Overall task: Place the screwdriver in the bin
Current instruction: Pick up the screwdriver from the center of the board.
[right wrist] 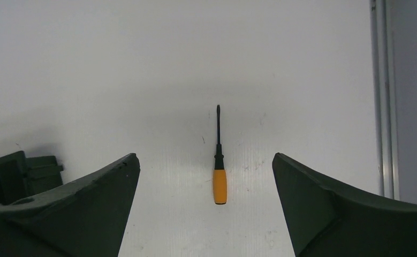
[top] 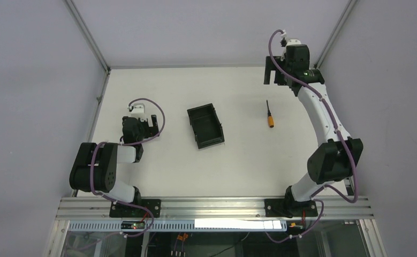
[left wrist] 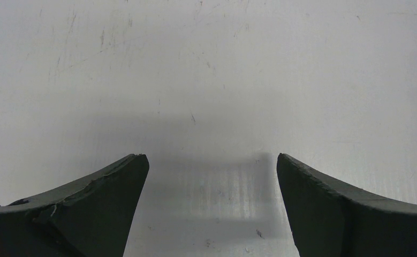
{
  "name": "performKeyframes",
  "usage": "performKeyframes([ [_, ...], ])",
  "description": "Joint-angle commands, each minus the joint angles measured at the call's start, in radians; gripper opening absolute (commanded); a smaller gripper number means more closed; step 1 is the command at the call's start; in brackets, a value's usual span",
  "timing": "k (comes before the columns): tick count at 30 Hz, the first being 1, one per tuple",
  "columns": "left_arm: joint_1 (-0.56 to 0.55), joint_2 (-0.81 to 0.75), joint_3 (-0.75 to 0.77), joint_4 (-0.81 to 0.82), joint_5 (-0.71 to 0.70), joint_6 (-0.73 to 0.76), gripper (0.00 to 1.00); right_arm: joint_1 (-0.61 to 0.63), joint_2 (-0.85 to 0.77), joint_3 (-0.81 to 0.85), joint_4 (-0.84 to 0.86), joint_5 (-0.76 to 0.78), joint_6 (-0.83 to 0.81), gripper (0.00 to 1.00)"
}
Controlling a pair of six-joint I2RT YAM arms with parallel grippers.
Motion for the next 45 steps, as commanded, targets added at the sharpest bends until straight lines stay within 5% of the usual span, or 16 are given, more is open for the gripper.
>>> performKeyframes([
  [1,-0.004,-0.006,0.025,0.025,-0.011,-0.001,0.99,-0.017,0.057,-0.052,0.015,-0.038,-0.003,0.99],
  [15,-0.004,-0.006,0.025,0.025,-0.01,-0.001,0.99,-0.031,0.247,-0.251,0.109,-0.057,-0.01,0.99],
  [24,-0.004,-0.006,0.025,0.025,-0.01,-0.001,0.99,-0.039,0.324,-0.309,0.146,-0.06,-0.011,0.9],
  [26,-0.004,-0.005,0.025,0.025,-0.01,-0.001,0.99,-0.042,0.336,-0.316,0.152,-0.062,-0.01,0.83],
  [37,-0.006,-0.005,0.025,0.025,-0.01,-0.001,0.99,-0.048,0.332,-0.314,0.149,-0.047,-0.001,0.09],
  [45,-0.005,-0.005,0.025,0.025,-0.01,-0.001,0.99,-0.048,0.231,-0.266,0.07,-0.048,0.0,0.03],
])
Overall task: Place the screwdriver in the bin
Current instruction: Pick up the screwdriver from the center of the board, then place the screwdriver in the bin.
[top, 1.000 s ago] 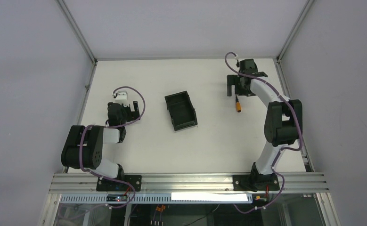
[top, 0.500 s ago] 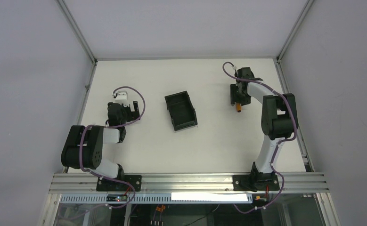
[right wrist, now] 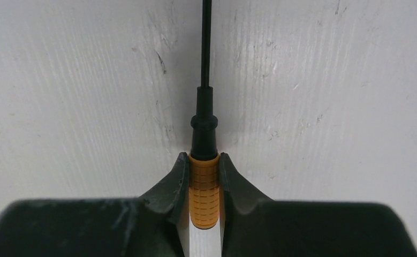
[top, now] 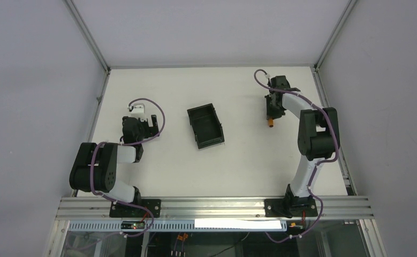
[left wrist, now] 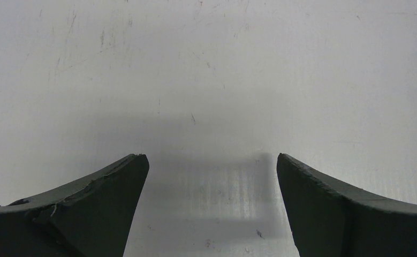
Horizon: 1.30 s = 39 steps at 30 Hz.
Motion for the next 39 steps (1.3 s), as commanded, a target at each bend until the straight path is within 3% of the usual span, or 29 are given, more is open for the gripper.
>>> performKeyframes([
  [1,-0.006,-0.006,0.025,0.025,-0.01,-0.001,0.99,-0.004,-0.123,0.06,-0.057,0.001,0.0,0.03],
  [11,-0.005,-0.005,0.025,0.025,-0.01,-0.001,0.99,-0.002,-0.271,0.254,-0.229,-0.006,0.002,0.03],
  [24,-0.005,-0.006,0.025,0.025,-0.01,-0.001,0.99,0.026,-0.253,0.682,-0.451,0.014,0.005,0.03],
  [31,-0.005,-0.005,0.025,0.025,-0.01,-0.001,0.99,0.144,-0.227,0.769,-0.483,0.05,0.011,0.03],
  [39,-0.005,-0.005,0.025,0.025,-0.011,-0.001,0.99,0.365,-0.138,0.875,-0.504,0.121,0.018,0.03],
])
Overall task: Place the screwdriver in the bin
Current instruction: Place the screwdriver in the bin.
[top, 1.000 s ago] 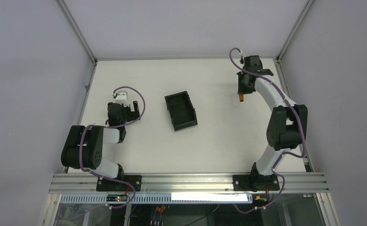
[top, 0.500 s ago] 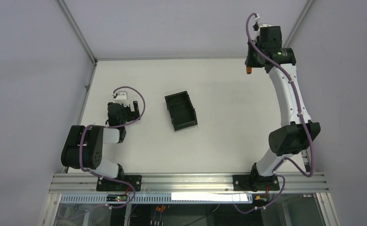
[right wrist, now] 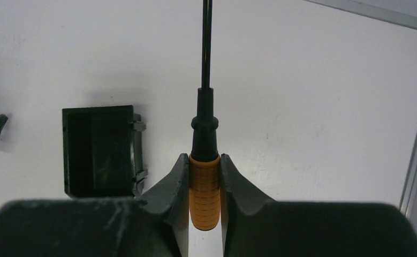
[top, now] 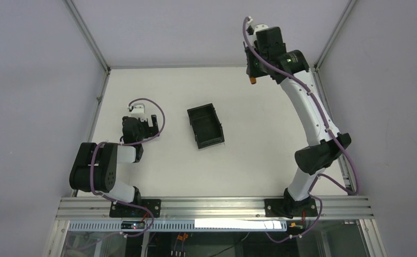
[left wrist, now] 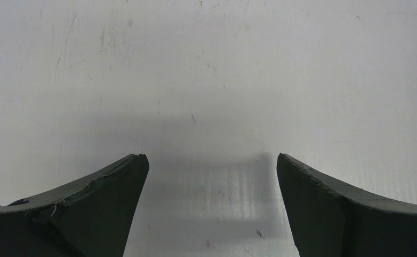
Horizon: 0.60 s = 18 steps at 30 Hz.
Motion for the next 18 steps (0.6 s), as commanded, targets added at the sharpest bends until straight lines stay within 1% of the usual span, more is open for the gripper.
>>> performKeyframes([
  [1,-0.005,-0.005,0.024,0.025,-0.01,0.0,0.99,0.111,0.055,0.1,-0.016,0.066,0.01,0.03],
  [6,-0.005,-0.006,0.024,0.025,-0.009,-0.001,0.99,0.226,0.151,0.214,-0.044,0.094,0.011,0.03],
  [12,-0.005,-0.005,0.025,0.025,-0.01,-0.001,0.99,0.332,0.249,0.326,-0.05,0.107,0.003,0.03],
  [15,-0.004,-0.005,0.025,0.025,-0.01,-0.001,0.99,0.368,0.274,0.346,-0.041,0.111,-0.004,0.03],
  [18,-0.005,-0.005,0.025,0.025,-0.009,-0.001,0.99,0.393,0.283,0.331,-0.021,0.103,-0.008,0.02],
])
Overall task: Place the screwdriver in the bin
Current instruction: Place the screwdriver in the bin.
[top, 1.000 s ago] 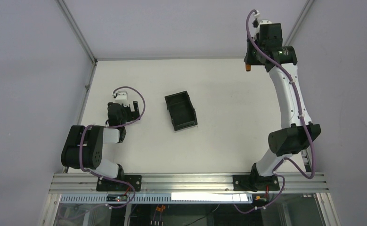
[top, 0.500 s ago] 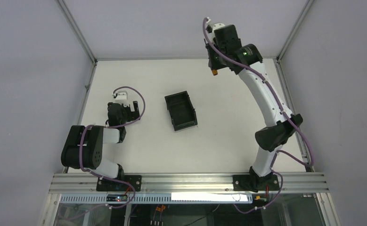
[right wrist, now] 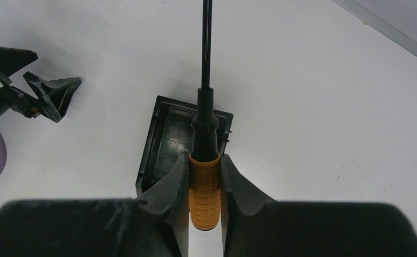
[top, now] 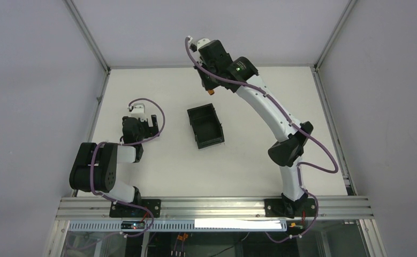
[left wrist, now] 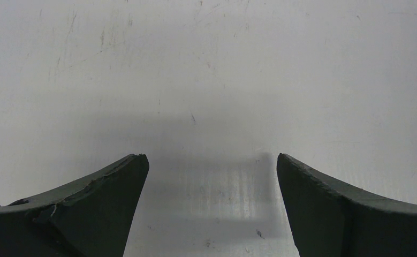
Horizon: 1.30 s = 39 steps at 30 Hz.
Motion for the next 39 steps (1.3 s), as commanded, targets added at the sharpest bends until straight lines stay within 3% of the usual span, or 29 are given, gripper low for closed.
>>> performKeyframes([
  [1,-0.004,-0.006,0.025,0.025,-0.009,0.0,0.99,0.029,0.0,0.028,0.033,0.019,-0.007,0.02],
  [32,-0.005,-0.006,0.025,0.025,-0.01,0.0,0.99,0.091,-0.114,-0.731,0.441,-0.077,0.02,0.0],
  [39,-0.005,-0.005,0.025,0.026,-0.01,0.0,0.99,0.091,-0.123,-0.836,0.525,-0.07,-0.016,0.07],
])
